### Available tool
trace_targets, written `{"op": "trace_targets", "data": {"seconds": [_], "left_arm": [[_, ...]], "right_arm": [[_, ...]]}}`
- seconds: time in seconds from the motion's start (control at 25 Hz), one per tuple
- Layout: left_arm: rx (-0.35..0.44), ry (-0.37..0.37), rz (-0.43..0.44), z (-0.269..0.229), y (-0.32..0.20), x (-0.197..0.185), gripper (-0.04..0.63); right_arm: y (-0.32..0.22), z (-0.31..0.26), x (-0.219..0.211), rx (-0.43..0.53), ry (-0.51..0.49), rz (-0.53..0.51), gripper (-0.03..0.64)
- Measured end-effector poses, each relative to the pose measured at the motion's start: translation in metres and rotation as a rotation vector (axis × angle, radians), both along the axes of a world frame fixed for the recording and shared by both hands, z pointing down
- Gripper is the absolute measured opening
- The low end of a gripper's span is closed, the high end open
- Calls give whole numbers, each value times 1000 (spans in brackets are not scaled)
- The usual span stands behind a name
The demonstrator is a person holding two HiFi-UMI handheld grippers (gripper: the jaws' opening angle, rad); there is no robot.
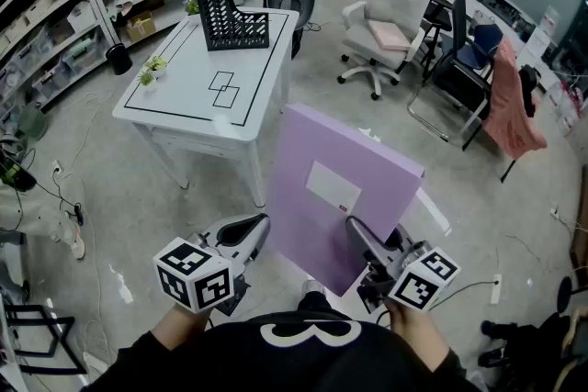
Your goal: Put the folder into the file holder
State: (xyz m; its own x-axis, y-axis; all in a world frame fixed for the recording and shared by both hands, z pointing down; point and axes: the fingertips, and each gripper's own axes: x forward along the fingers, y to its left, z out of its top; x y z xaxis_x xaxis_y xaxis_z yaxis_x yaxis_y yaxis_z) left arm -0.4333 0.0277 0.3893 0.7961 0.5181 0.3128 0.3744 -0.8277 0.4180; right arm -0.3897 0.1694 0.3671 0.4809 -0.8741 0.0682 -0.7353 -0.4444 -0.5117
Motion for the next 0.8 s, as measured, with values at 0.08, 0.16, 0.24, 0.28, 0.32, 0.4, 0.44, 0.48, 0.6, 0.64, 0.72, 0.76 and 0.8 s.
{"op": "trace_targets", "data": {"seconds": [0.08,0.16,0.24,0.28,0.32,0.4,0.44,0.48,0.6,0.64,0.72,0.76,0.8], "left_arm": [[2,-6,3,8,8,21,6],[3,-11,6,14,17,41,5],[5,-18,9,17,26,59,5],[7,-21,9,19,30,69,5],[9,-23,9,19,34,79,5],[13,-21,10,19,44,99,6],[14,-18,11,18,50,109,6],[15,-16,12,17,57,119,5],[17,-9,19,14,77,146,5],[19,-6,22,13,84,153,6],[21,3,27,9,96,165,6],[23,8,29,7,100,170,6],[25,13,31,6,104,175,6]], "right_arm": [[9,8,20,2,-9,8,144],[18,16,41,4,-21,13,144],[26,21,61,7,-31,12,144],[30,22,70,9,-31,10,144],[34,22,80,12,-28,9,144],[43,20,98,17,-20,4,144],[48,20,107,17,-17,0,144],[54,19,116,16,-15,-2,144],[74,18,141,7,-9,1,144],[80,16,147,6,-5,2,144],[92,13,158,9,4,6,144],[97,10,163,12,8,10,144],[102,8,167,16,13,13,144]]}}
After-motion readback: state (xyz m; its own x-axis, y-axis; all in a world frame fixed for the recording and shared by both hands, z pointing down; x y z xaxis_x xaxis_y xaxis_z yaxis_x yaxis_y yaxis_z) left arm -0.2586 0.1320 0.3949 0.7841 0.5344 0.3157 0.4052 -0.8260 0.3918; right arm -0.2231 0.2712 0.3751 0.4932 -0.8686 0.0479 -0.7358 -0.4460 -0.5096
